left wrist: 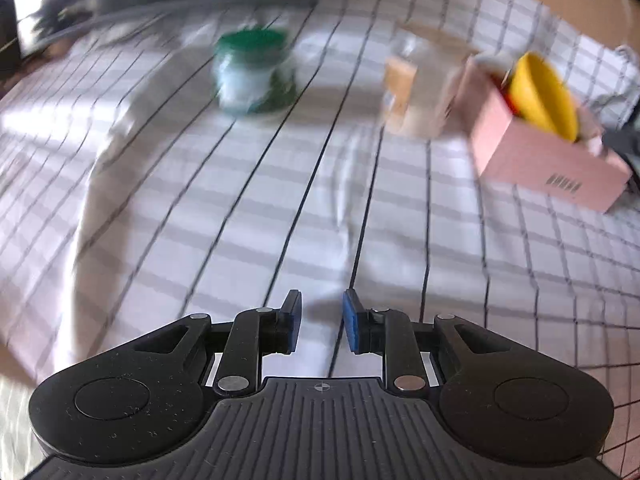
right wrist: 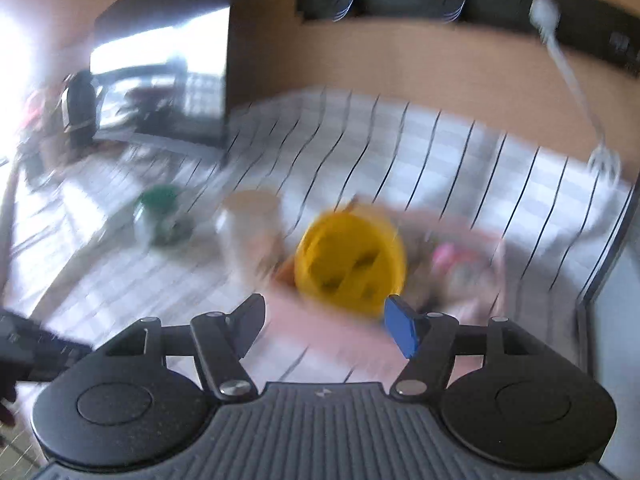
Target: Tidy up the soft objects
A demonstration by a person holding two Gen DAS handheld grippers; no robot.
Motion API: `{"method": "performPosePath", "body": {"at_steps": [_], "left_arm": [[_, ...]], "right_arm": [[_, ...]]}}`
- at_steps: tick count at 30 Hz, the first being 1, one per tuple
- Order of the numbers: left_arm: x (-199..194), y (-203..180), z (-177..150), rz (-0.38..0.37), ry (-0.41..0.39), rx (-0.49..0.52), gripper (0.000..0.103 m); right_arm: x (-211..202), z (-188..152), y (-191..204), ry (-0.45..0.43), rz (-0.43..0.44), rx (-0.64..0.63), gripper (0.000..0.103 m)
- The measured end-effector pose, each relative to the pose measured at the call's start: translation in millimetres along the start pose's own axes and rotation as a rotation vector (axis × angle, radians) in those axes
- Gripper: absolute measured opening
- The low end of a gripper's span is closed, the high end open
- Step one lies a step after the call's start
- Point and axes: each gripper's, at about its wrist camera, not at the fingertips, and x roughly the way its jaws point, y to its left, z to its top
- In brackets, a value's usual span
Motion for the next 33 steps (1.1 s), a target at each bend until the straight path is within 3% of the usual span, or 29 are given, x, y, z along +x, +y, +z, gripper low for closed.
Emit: {"method": "performPosePath", "body": {"at_steps": [5,7,9,12,14,21,33], "left_arm": [[-3,-22,-19,0.054,-0.073,-0.006,0.026],[-2,-34,-23,0.044,-0.107,-0.012,0.038],[-1,-51,-29,0.026,-0.135,0.024,0.065],[4,-73,-36,0.025,-0.175,0.037,0.084],[5,-82,-42,0.044,-0.207,0.017,0.088],[6,-92,-53,0.106,-0.290,-0.049,0.089],[1,-92,-65,0.110,-0.332,-0.050,0.089]], "right_arm": [[18,-37,12,0.160,0.050,0.009,0.067],[23,-49,16,0.199,0.067,-0.002,0.067],[27,-62,18,0.221,0.060,-0.006,0.067],[27,-72,16,0.211,0.054,0.013,0.070],[26,-75,16,0.199,0.033,-0.010,0.074],[32,-86,2,0.151,-0.007,-0.018,0.102],[30,-96,-3,0.072,-0.004,-0.018,0.103]]}}
